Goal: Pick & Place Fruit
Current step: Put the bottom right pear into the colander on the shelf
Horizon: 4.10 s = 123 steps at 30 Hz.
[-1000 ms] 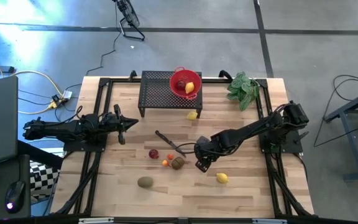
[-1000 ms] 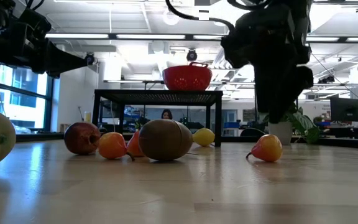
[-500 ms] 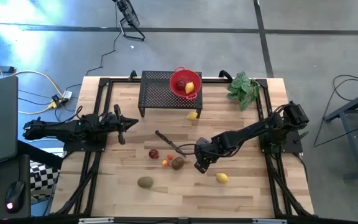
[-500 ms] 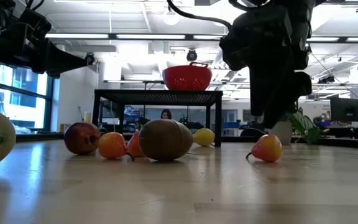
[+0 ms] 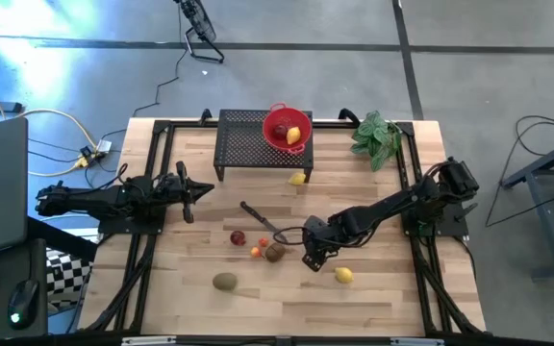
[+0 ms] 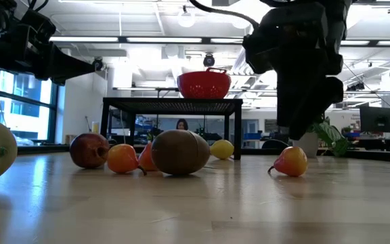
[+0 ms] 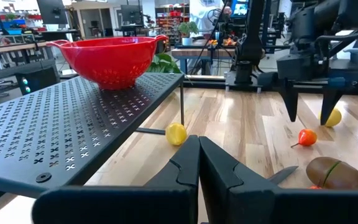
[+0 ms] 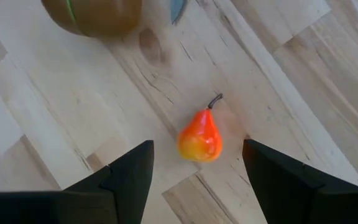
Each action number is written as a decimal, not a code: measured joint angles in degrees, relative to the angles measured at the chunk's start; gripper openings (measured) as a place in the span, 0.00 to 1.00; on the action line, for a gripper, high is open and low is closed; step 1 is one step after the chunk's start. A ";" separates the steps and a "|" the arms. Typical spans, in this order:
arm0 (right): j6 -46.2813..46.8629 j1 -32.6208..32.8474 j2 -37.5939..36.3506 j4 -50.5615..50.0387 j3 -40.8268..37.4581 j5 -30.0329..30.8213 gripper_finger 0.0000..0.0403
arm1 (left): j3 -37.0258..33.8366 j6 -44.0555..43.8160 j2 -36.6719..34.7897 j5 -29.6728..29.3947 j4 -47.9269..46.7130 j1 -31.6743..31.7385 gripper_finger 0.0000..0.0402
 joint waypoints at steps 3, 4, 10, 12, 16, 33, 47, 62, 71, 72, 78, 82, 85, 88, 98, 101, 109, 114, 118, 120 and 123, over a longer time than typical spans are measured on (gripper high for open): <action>0.02 0.29 0.00 0.61 -0.95 0.89 0.60 | 0.00 0.00 -0.01 0.00 0.01 -0.01 0.00; 0.14 0.29 0.00 1.09 -1.38 0.95 0.60 | 0.00 -0.02 0.01 0.00 0.01 0.00 0.00; 0.61 0.28 0.04 4.84 -2.72 0.86 0.60 | 0.00 -0.02 0.00 0.02 0.01 0.00 0.00; 0.61 0.29 0.04 4.99 -2.72 0.88 0.60 | 0.00 -0.02 -0.01 0.00 0.01 0.01 0.00; 0.60 0.29 0.04 4.97 -2.72 1.12 0.60 | 0.00 -0.02 0.01 0.00 -0.01 0.00 0.00; 0.13 1.08 5.51 7.54 -2.72 -0.22 0.60 | 0.00 -0.03 0.01 0.02 -0.01 -0.01 0.00; -0.48 1.04 5.55 7.14 -2.72 -0.06 0.40 | 0.00 -0.02 -0.01 0.02 -0.01 0.00 0.00; -0.29 1.04 4.96 7.82 -2.72 -0.44 0.34 | 0.00 -0.02 0.01 0.02 0.00 0.00 0.00; -1.95 0.75 0.31 8.45 -2.70 0.06 0.33 | 0.00 -0.02 -0.01 0.01 -0.01 0.00 0.00; -1.98 0.60 -0.51 8.57 -2.70 0.72 0.33 | 0.00 -0.02 0.01 0.01 -0.01 -0.01 0.00; -3.50 -0.04 -6.61 9.44 -2.68 3.93 0.32 | 0.00 -0.02 0.00 0.02 -0.01 0.01 0.00; -5.14 -1.43 -10.72 10.74 -2.67 7.75 0.32 | 0.00 -0.02 0.01 0.02 -0.01 -0.01 0.00; -7.26 -2.93 -13.51 11.30 -2.69 11.93 0.32 | 0.00 -0.02 -0.02 0.00 -0.01 0.00 0.00; -10.00 -4.60 -16.19 11.67 -2.72 14.67 0.32 | 0.00 -0.04 0.00 0.00 -0.01 0.00 0.00; -25.47 -10.59 -18.77 25.46 -2.70 25.18 0.32 | 0.00 -0.04 -0.02 0.00 -0.01 0.01 0.00; -29.69 -12.49 -18.77 30.83 -2.70 26.53 0.32 | 0.00 -0.04 -0.02 0.00 -0.01 -0.01 0.00; -34.04 -15.49 -18.75 43.41 -2.70 35.44 0.32 | 0.00 -0.04 0.00 0.00 -0.01 -0.01 0.00; -36.39 -16.56 -18.25 49.89 -2.70 36.82 0.32 | 0.00 -0.04 0.01 0.00 0.01 0.01 0.00; -36.74 -17.24 -18.34 51.21 -2.69 36.82 0.31 | 0.00 -0.07 0.01 0.00 -0.01 0.00 0.00; -36.74 -17.26 -18.28 51.00 -2.70 35.86 0.32 | 0.00 -0.07 0.00 0.00 0.00 0.00 0.00; -36.67 -17.24 -17.36 50.83 -1.46 35.74 0.32 | 0.00 -0.07 0.00 0.00 -0.01 0.00 0.00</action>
